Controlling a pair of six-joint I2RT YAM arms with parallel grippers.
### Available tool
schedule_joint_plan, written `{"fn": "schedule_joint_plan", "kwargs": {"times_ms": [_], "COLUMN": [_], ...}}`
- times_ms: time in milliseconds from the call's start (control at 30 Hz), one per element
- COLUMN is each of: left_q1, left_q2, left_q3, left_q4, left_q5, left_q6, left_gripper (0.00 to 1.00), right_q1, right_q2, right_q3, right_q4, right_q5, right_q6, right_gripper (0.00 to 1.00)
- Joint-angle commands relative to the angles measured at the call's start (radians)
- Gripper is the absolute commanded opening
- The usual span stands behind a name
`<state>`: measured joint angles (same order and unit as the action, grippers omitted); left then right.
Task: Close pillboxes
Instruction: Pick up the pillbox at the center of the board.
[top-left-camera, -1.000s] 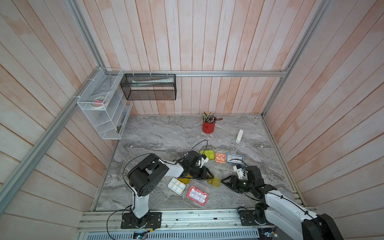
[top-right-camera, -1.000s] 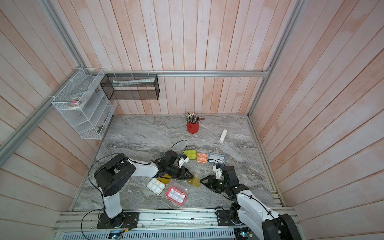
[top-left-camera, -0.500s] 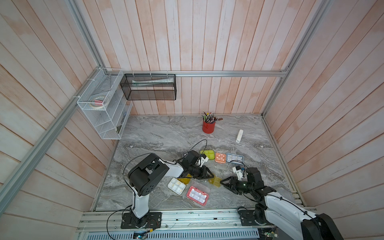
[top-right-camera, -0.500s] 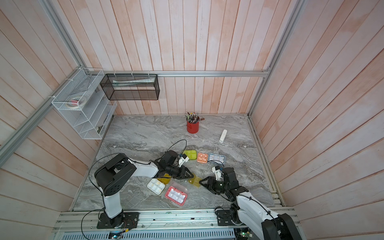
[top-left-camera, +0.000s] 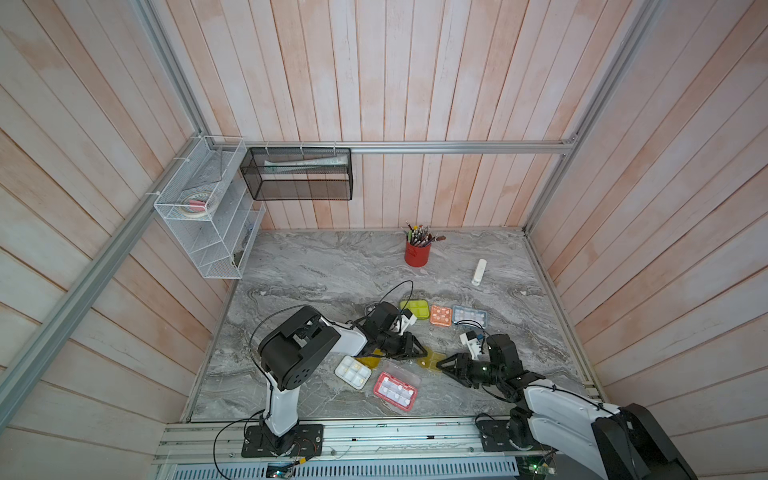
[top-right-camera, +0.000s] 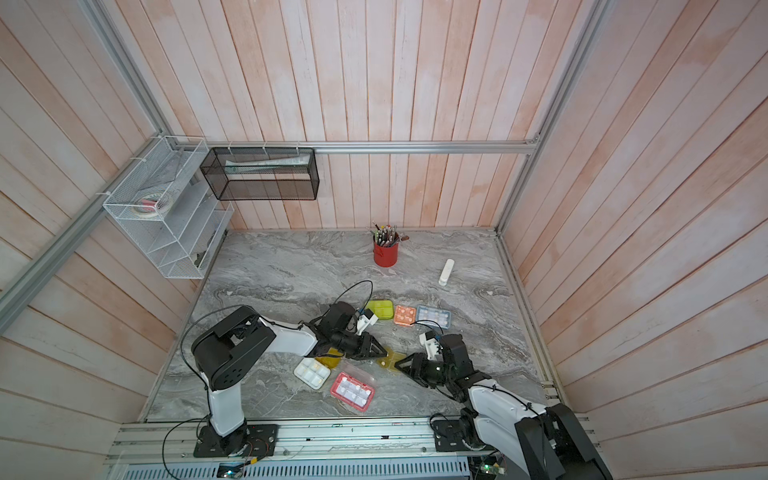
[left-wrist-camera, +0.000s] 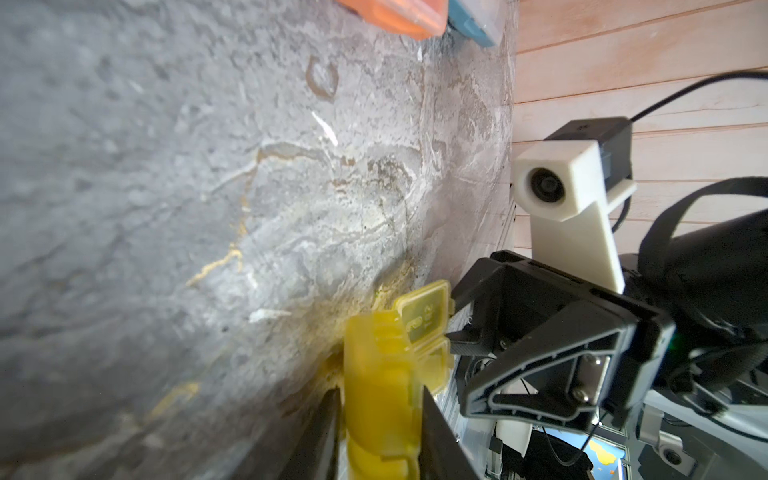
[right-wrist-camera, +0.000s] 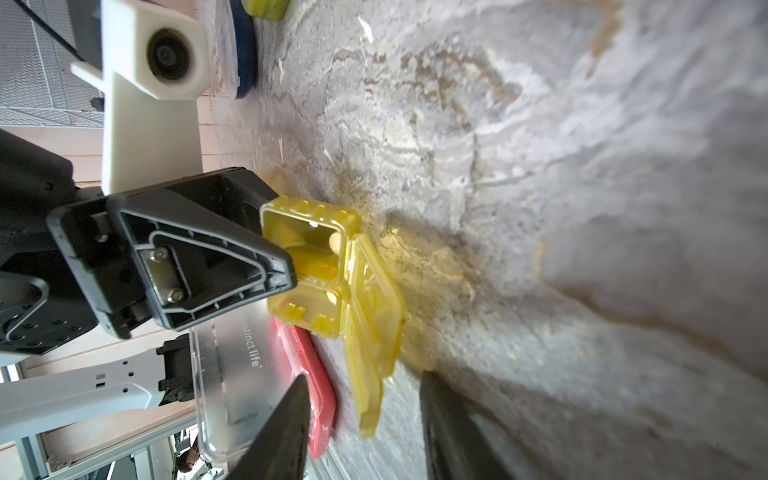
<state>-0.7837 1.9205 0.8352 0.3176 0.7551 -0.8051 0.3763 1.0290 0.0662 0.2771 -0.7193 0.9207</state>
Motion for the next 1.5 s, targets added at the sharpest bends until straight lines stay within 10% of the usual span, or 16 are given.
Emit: {"fn": "schedule_joint_plan", "kwargs": {"times_ms": [0, 1467], "left_q1": [0.004, 0.004], "left_q2": [0.019, 0.025], "left_q3": [-0.015, -0.022], "left_q4": [-0.003, 0.024], "left_q5": [0.006, 0.015], "left_q6": [0.017, 0.006], "left_gripper": [0.32, 0.32], "right_q1": [0.009, 0.051], "right_q2": [0.006, 0.099], "right_q3": [0.016, 0.221], "right_q4": [0.016, -0.237], "right_q5": [0.016, 0.177], "right_q6": [0.004, -0.164], "right_gripper": [0.44, 0.08]}}
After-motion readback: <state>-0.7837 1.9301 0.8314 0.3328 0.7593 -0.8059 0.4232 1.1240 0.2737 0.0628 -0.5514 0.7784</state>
